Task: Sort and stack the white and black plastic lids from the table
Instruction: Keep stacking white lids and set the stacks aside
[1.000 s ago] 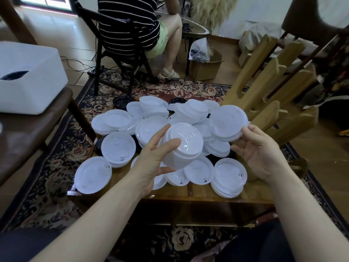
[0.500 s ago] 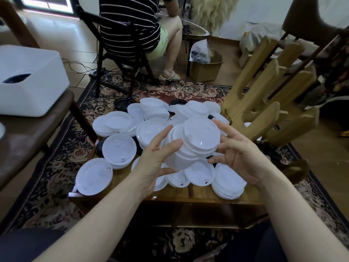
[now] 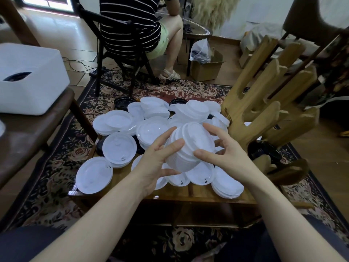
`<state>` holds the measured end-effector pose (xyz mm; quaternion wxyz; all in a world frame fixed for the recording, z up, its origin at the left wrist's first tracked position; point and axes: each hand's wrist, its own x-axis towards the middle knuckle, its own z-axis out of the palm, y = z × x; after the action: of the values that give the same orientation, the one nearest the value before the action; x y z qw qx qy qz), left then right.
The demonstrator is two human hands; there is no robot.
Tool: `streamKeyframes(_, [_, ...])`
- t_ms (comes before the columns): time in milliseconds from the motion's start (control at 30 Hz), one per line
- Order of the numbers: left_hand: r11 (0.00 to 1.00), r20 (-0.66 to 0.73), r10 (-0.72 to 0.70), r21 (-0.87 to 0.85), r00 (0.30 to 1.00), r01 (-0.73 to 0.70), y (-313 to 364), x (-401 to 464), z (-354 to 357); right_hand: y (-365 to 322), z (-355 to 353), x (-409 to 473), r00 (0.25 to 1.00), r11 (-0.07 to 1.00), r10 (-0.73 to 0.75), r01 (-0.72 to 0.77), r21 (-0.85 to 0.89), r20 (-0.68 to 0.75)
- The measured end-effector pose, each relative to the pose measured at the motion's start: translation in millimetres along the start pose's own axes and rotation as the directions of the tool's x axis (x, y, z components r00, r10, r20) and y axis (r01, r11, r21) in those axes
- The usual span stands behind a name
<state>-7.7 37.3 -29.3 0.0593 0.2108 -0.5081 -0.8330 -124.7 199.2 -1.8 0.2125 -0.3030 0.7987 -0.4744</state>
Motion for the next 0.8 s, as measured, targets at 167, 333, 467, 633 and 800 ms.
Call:
streamKeyframes(167, [1.000, 0.021, -0.010, -0.011, 1.000, 0.010, -1.7, 0.4, -0.4, -3.3, 2.6, 0.3, 1.000, 1.000, -0.024, 0.024, -0.005, -0.008])
streamKeyframes(333, [1.000, 0.040, -0.015, -0.002, 0.999, 0.016, -3.4, 1.2, 0.4, 1.0, 5.8, 2.2, 1.000, 0.999, -0.020, 0.020, 0.031, 0.010])
streamKeyframes(467, [1.000, 0.044, 0.006, 0.019, 0.999, -0.007, -2.7, 1.2, 0.4, 0.2, 5.8, 0.5, 0.999, 0.999, -0.030, 0.030, 0.032, 0.023])
streamKeyframes(633, [1.000, 0.032, 0.000, 0.017, 0.999, -0.001, -5.0, 1.0, 0.7, 1.2, 10.2, -1.8, 0.998, 0.996, -0.059, 0.058, -0.064, -0.005])
streamKeyframes(800, [1.000, 0.045, -0.003, 0.023, 0.999, 0.002, -4.7, 1.3, 0.5, 2.2, 7.6, -2.1, 0.999, 0.994, -0.039, 0.042, -0.106, 0.024])
